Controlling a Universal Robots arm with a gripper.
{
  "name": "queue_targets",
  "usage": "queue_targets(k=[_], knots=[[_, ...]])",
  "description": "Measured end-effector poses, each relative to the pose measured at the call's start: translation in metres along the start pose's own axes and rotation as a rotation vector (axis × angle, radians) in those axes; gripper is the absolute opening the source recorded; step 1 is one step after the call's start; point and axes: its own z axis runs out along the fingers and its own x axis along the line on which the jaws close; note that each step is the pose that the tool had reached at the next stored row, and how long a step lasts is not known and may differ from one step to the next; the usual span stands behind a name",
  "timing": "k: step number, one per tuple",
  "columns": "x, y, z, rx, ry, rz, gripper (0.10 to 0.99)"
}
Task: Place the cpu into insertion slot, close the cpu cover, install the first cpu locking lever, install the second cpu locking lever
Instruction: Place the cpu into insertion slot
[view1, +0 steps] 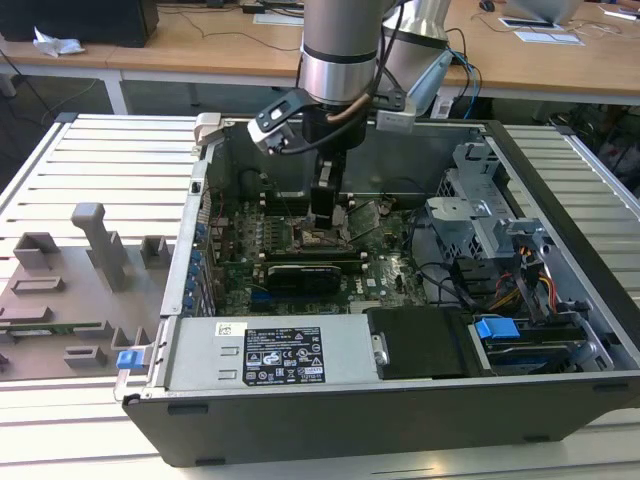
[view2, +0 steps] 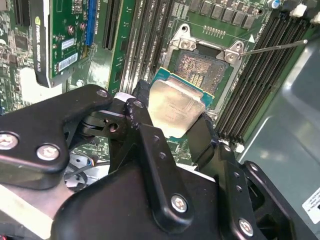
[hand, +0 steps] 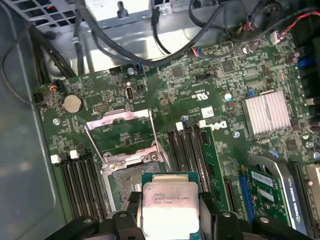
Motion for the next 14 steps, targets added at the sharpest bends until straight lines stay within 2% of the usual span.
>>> queue_targets(k=[7,11,14], knots=[[0.0000,0.0000,0.0002,0.002,-0.0055,0.084,0.545],[0.0000,0.0000,0.0003,0.002,-0.0053,0.082,0.545],[0.0001,0.0000,0.0003,0.001,-0.0042,0.047,0.545]])
